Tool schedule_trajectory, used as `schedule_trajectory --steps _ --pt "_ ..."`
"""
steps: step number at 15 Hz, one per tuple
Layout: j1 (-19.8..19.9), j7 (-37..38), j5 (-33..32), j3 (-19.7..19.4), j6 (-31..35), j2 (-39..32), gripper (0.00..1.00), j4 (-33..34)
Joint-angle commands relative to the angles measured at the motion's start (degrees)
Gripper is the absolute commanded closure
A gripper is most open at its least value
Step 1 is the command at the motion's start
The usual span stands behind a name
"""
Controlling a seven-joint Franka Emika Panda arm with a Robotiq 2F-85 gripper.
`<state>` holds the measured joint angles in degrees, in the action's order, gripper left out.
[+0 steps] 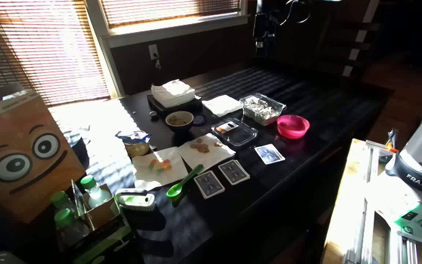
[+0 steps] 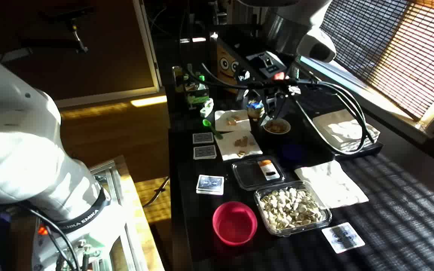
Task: Put the clear lid on the clear container.
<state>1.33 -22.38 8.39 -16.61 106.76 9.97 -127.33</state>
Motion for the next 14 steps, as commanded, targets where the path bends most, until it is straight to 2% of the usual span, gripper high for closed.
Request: schedule_trajectory --steps 1,7,9,11,14 --pt "2.19 -0.31 0.35 2.07 -0.15 -0.14 0.0 0.11" --pt "2.19 -0.31 0.35 2.07 -0.15 -0.14 0.0 0.11" --pt "2.76 2.79 1.59 2.65 1.94 -0.2 0.0 -1.62" --pt "3.59 9.05 2.04 3.73 8.55 1.95 0.0 -5.67" --pt "3.82 12.94 4.68 4.75 19.11 3.42 0.0 -11.28"
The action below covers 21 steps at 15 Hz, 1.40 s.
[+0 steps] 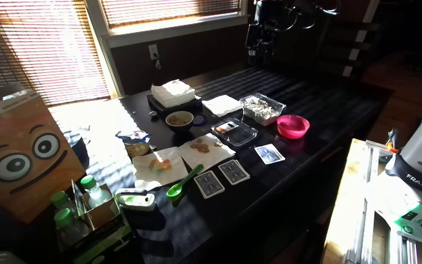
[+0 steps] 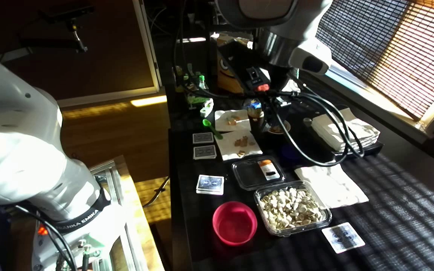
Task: Put the clear lid on the clear container.
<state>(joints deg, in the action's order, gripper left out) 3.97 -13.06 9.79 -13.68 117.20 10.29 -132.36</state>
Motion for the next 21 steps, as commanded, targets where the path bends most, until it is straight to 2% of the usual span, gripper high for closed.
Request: schedule_trajectory --steps 1,4,7,10,14,21 --pt "0.86 3.11 5.06 2.0 12.51 3.22 0.0 -8.17" --pt "-0.48 0.16 10.45 2.58 19.99 2.12 0.0 -11.94" --pt "-1.37 -1.09 12.81 3.21 24.01 0.1 0.0 -13.8" --pt "-1.57 0.64 11.71 4.38 26.42 -2.67 0.0 -13.84" --pt "-0.9 7.88 7.22 6.66 28.41 -8.09 0.0 -12.6" --pt "-0.67 8.66 5.17 8.38 29.52 -16.44 0.0 -10.65"
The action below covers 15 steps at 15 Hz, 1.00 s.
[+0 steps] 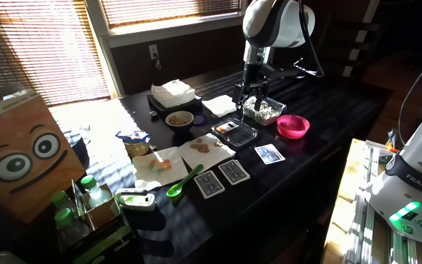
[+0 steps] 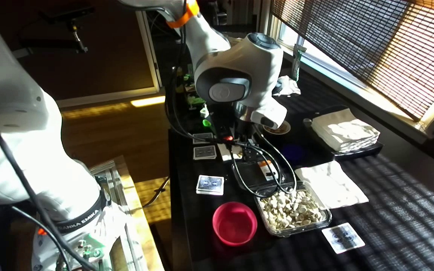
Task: Put the clear lid on the clear container.
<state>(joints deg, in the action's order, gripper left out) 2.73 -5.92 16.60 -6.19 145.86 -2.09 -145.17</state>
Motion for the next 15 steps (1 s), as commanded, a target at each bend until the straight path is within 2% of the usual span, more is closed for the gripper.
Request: schedule_trajectory --steps 1,2,6,7,8,15 --pt "0.69 1.44 -1.35 1.02 0.7 -4.5 0.0 2.51" --pt "0.96 0.16 -0.27 1.14 0.22 -2.13 0.0 0.68" --pt "1.13 0.21 -0.35 1.29 0.29 -3.97 0.0 1.82" --pt "1.64 1.41 -0.12 0.77 -2.22 -6.05 0.0 3.51" --pt "2.38 0.05 2.43 0.82 -2.14 -7.83 0.0 4.46" --pt "6.24 0.33 8.25 2.09 -0.5 -14.28 0.0 8.14"
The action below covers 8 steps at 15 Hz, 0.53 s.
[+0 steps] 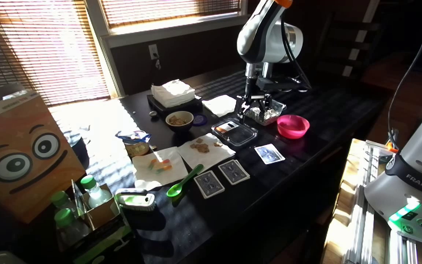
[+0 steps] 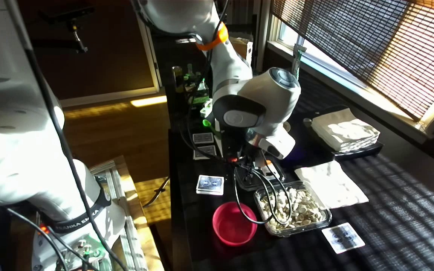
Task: Put the clear lid on the clear container.
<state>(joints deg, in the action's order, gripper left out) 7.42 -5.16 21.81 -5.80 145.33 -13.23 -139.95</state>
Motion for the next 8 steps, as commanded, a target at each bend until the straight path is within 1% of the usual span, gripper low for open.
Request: schedule_trajectory --steps 1,4,8 --pt "1.8 -0.73 3.82 2.2 0.56 -3.84 0.0 3.4" --pt "1.71 0.01 4.84 3.44 3.89 -5.46 0.0 3.83" --pt "1.26 0.71 3.0 4.34 10.98 -6.56 0.0 2.97"
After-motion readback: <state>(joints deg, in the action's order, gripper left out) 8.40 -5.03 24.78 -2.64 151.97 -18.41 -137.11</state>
